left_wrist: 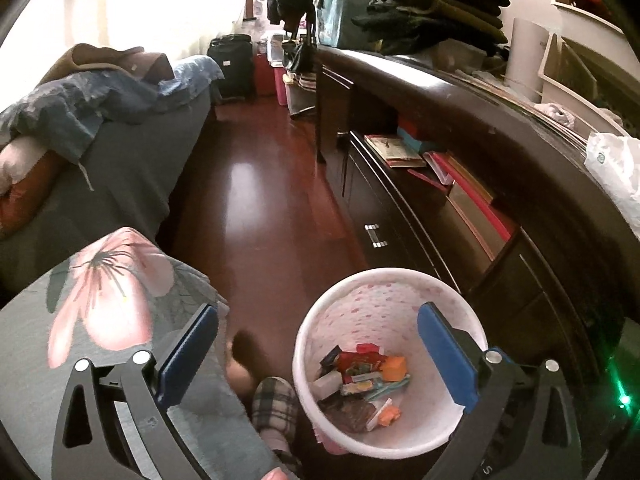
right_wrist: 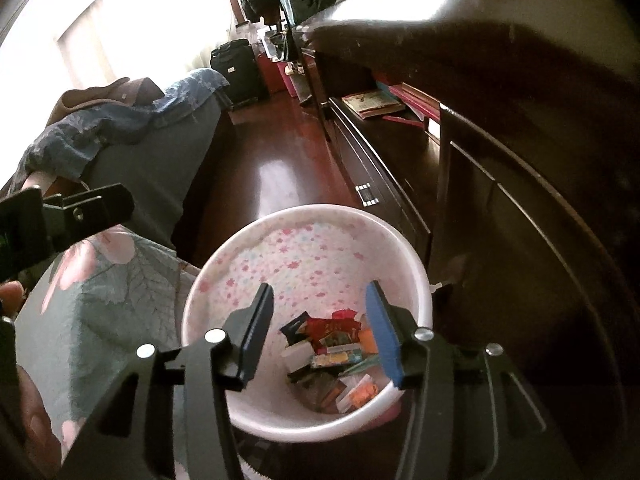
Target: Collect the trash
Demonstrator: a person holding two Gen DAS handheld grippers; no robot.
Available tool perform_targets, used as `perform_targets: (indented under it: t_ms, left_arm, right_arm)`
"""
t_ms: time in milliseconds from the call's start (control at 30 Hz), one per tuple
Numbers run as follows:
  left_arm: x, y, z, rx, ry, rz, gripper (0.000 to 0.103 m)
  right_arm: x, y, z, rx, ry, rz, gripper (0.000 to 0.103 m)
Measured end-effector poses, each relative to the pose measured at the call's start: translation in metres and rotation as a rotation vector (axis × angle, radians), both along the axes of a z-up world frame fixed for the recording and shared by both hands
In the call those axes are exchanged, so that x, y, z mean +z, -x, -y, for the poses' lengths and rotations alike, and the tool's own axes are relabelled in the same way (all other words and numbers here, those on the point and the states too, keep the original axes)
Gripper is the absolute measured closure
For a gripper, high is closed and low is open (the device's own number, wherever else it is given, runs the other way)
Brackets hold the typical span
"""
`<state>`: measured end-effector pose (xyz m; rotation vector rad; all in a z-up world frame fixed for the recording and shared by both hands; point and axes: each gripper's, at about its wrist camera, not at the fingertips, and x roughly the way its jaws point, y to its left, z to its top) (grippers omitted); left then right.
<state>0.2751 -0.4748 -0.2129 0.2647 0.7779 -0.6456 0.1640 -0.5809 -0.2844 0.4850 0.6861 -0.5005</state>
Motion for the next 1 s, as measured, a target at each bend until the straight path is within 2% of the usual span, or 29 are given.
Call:
perform_targets:
  t_ms: [300, 367, 633, 1000]
  left_arm:
    - [0.032, 0.016, -0.037, 0.035, 0.027, 0.044, 0.004]
    - [0.039, 0.021, -0.049, 0.049, 0.032, 0.060, 0.004]
    - [0.081, 0.050, -0.143, 0.174, 0.082, 0.126, 0.004]
    - [0.120, 0.106, -0.295, 0.410, 0.140, 0.196, 0.004]
  right_arm:
    - [0.035, 0.017, -0.034, 0.021, 0.040, 0.027, 0.035]
    - [0.045, 0.023, -0.048, 0.033, 0.048, 0.042, 0.029]
    - [0.091, 0.053, -0.125, 0.103, 0.145, 0.101, 0.004]
    - [0.140, 0.089, -0.247, 0.294, 0.243, 0.161, 0.004]
